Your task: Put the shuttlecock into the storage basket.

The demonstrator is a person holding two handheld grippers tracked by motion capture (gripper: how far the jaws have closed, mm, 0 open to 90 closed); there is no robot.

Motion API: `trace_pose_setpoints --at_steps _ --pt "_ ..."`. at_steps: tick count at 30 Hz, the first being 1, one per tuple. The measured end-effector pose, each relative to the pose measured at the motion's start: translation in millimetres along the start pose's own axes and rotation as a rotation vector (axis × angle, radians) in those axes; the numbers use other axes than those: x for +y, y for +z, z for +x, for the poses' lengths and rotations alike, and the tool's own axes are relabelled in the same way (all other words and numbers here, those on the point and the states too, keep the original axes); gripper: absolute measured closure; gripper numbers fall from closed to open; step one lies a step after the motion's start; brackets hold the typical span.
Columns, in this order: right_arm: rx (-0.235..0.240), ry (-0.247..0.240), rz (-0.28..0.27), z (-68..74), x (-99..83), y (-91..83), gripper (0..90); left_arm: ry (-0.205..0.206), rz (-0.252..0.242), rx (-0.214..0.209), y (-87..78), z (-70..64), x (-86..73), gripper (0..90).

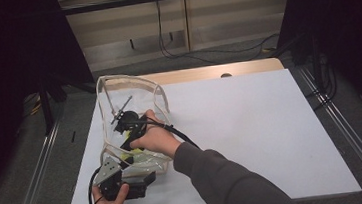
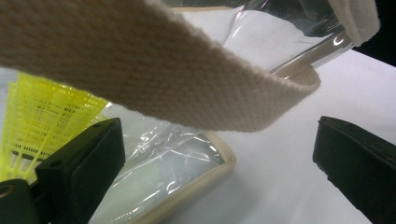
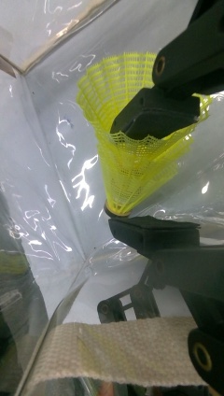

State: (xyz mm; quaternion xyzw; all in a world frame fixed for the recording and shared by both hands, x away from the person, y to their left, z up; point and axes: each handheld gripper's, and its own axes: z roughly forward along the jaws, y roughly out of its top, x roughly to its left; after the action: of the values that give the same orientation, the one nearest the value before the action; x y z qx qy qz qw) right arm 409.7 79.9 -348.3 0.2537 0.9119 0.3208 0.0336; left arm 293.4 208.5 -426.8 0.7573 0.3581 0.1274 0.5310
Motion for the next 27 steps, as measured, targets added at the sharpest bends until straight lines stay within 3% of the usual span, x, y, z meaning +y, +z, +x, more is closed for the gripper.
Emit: trace_pose_setpoints --at_steps 27 --pt "-0.03 0.038 -0.007 -5.8 -2.1 -9.7 38.5 0.001 0.003 0.004 -0.3 -0.6 0.3 2.2"
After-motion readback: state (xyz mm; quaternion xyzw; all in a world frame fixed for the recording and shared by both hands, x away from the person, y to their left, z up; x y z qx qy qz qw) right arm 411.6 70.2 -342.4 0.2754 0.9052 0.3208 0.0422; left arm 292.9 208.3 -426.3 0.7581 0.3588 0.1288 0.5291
